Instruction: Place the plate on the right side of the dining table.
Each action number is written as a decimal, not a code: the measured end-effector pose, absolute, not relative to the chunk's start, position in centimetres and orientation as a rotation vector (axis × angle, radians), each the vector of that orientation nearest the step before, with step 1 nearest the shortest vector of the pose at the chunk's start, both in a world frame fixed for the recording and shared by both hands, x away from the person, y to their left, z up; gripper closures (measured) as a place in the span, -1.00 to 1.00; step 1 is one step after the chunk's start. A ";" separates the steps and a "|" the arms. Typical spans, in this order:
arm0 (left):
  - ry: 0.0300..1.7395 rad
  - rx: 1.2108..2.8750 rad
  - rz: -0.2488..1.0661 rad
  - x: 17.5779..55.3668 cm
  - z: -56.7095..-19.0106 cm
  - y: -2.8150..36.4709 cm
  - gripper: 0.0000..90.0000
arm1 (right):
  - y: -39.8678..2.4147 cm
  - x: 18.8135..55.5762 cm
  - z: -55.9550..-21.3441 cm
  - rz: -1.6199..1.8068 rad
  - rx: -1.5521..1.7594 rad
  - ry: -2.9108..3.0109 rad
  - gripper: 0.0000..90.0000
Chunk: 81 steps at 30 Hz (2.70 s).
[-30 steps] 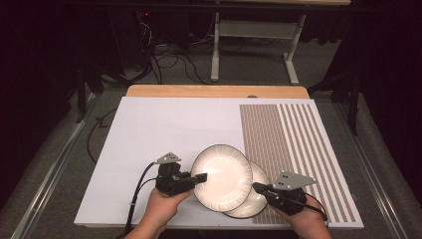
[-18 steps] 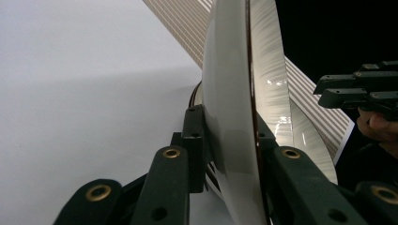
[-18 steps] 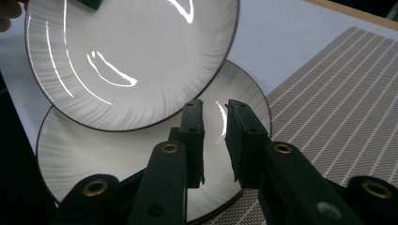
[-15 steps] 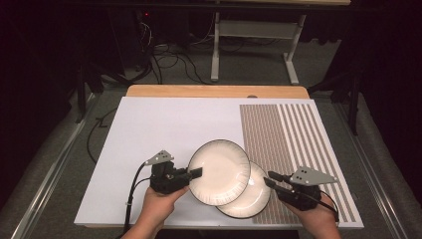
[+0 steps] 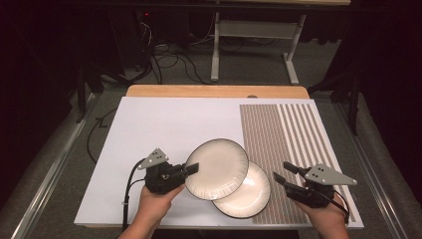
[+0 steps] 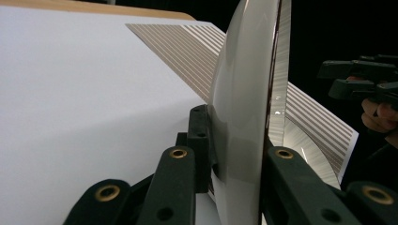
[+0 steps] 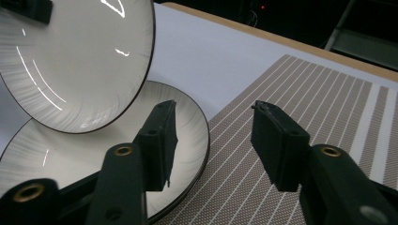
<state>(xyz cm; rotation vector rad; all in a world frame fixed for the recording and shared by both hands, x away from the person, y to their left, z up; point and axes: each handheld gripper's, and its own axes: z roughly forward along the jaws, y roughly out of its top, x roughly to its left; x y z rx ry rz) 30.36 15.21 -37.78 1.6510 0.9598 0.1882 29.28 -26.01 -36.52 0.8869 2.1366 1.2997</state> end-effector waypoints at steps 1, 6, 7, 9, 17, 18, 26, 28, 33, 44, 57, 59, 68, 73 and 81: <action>0.956 1.645 0.207 30.3 -37.7 15.4 0.75 | -26.2 29.3 -36.4 1.293 0.888 2.114 -0.03; 0.932 1.635 0.265 30.2 -37.6 16.2 0.75 | -26.5 29.3 -36.4 1.314 0.904 2.090 -0.29; 0.925 1.632 0.288 30.0 -37.5 16.5 0.75 | -26.6 29.3 -36.4 1.314 0.909 2.090 -0.33; 0.913 1.628 0.303 29.9 -37.6 16.8 0.75 | -26.7 29.3 -36.4 1.322 0.918 2.078 -0.51; 0.871 1.653 0.354 29.6 -37.4 16.9 0.74 | -26.8 29.6 -36.8 1.330 0.974 2.028 -0.99; 0.871 1.653 0.354 29.6 -37.4 16.9 0.74 | -26.8 29.6 -36.8 1.330 0.974 2.028 -0.99; 0.858 1.666 0.371 29.6 -37.3 16.9 0.74 | -26.6 29.6 -36.8 1.323 0.949 2.032 -0.99; 0.853 1.668 0.377 29.5 -37.3 16.8 0.74 | -26.6 29.5 -36.8 1.333 0.926 2.022 -0.99; 0.839 1.676 0.390 29.4 -37.1 16.6 0.74 | -25.7 29.5 -36.5 1.345 0.910 2.031 -0.99; 0.829 1.684 0.394 29.4 -37.1 16.6 0.74 | -22.9 30.1 -36.5 1.351 0.868 2.099 -0.97; 0.804 1.703 0.401 29.5 -37.0 16.7 0.73 | -19.2 31.6 -36.6 1.389 0.836 2.175 -0.79; 0.803 1.704 0.400 29.5 -37.0 16.7 0.73 | -18.5 31.9 -36.7 1.388 0.832 2.191 -0.75; 0.791 1.709 0.407 29.4 -37.0 16.8 0.73 | -15.9 32.9 -37.3 1.405 0.862 2.238 -0.42; 0.779 1.713 0.410 29.4 -37.0 16.8 0.73 | -15.4 33.2 -37.5 1.433 0.904 2.245 -0.07; 0.778 1.718 0.416 29.3 -37.1 17.0 0.73 | -15.2 33.5 -37.7 1.486 0.935 2.274 0.50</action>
